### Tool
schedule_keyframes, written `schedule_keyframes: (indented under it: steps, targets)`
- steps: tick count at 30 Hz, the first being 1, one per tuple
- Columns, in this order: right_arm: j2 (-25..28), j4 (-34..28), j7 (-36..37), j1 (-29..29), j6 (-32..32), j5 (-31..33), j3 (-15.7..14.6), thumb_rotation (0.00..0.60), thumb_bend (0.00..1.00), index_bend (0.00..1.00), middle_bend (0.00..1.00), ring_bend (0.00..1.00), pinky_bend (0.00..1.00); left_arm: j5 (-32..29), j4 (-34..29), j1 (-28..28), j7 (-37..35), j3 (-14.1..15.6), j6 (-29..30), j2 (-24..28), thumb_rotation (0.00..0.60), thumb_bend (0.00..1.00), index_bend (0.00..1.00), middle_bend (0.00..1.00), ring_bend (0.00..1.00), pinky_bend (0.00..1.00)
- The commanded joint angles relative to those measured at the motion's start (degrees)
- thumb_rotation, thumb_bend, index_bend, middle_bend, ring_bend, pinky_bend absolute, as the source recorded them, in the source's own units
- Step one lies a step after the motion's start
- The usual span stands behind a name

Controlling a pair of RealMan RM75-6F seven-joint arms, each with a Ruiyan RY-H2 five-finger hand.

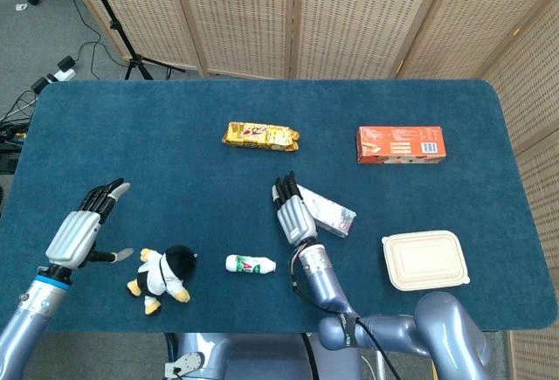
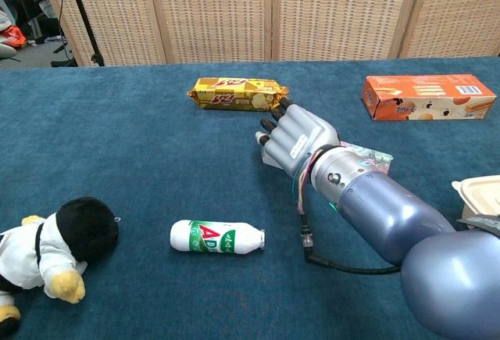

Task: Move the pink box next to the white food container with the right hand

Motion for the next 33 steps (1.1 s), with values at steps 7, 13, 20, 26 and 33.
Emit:
schedule_keyframes:
  steps: [7,13,20,26,33]
  targets:
    - [1.3,1.5,1.1,-0.3,-0.8,-0.4,-0.2,0.6,0.9,0.04,0.0,0.0,0.0,0.1,-0.1,0.0,0.6,0.1,-0.1,-0.2,0.6,0.0,0.0,0.0,0.0,0.0]
    - [2.2,2.2,2.1,-0.7,-1.3,-0.5,-0.5,0.6,0.9,0.04,0.0,0.0,0.0,-0.1,-0.1,-0.1,0.9,0.2,-0.4,-0.3,0.6,0.0,0.0,0.0,0.0,0.0]
    - [3.7,3.3,3.2,-1.5,-1.8,-0.6,-0.8,0.6,0.9,0.04,0.0,0.0,0.0,-0.2,-0.1,-0.2,1.2,0.3,-0.6,-0.4,0.6,0.0,0.0,0.0,0.0,0.0]
    - [4.9,3.3,3.8,-2.1,-1.7,-0.7,-0.9,0.6,0.9,0.04,0.0,0.0,0.0,-0.3,-0.1,-0.2,1.5,0.3,-0.8,-0.6,0.6,0.0,0.0,0.0,0.0,0.0]
    - [5.9,3.0,4.0,-2.7,-1.6,-0.5,-1.1,0.6,0.9,0.04,0.0,0.0,0.0,-0.4,-0.1,-0.2,1.6,0.3,-0.7,-0.6,0.6,0.0,0.0,0.0,0.0,0.0]
